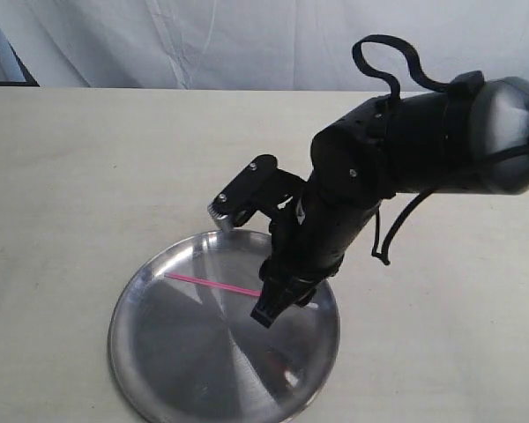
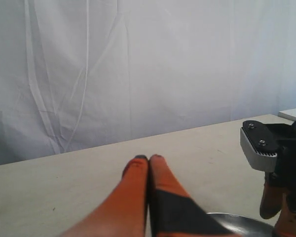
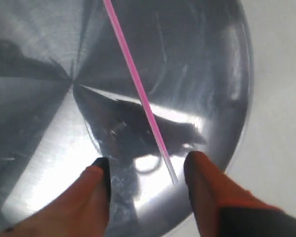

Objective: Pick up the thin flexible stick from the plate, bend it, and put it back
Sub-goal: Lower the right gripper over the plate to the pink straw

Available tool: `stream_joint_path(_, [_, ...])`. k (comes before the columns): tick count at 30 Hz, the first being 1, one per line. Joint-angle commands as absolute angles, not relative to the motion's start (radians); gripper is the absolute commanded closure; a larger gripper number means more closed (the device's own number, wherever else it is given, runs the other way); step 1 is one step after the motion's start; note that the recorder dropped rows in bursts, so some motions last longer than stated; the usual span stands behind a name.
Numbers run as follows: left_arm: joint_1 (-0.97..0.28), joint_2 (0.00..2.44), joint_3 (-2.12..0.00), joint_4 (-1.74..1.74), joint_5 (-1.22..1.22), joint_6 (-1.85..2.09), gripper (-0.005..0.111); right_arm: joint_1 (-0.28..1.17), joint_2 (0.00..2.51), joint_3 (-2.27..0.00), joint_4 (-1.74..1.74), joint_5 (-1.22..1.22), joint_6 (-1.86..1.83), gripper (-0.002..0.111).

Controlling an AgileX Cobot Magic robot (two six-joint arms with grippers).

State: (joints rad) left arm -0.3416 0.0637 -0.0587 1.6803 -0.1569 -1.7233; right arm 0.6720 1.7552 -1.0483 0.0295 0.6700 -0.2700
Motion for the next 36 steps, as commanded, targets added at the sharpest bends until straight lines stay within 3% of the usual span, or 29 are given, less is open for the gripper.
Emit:
stream_joint_path(1, [-0.351, 0.058, -0.055, 1.684, -0.156, -1.724, 0.107, 0.688, 1.781, -1.054, 0.006, 0.613, -0.278, 0.069])
stream_joint_path(25, [-0.351, 0.058, -0.055, 1.682, -0.154, -1.724, 0.107, 0.688, 1.957, -1.054, 0.029, 0.582, -0.278, 0.073])
stream_joint_path(26, [-0.351, 0.058, -0.055, 1.682, -0.154, -1.724, 0.107, 0.688, 1.971, -1.054, 0.036, 0.592, -0.278, 0.078])
stream_joint_path(29, [-0.351, 0.058, -0.055, 1.682, -0.154, -1.724, 0.107, 0.688, 1.991, -1.054, 0.096, 0.61, -0.278, 0.109])
stream_joint_path(36, [-0.351, 0.058, -0.055, 1.682, -0.154, -1.724, 0.107, 0.688, 1.904, -1.054, 0.152, 0.612, -0.278, 0.109])
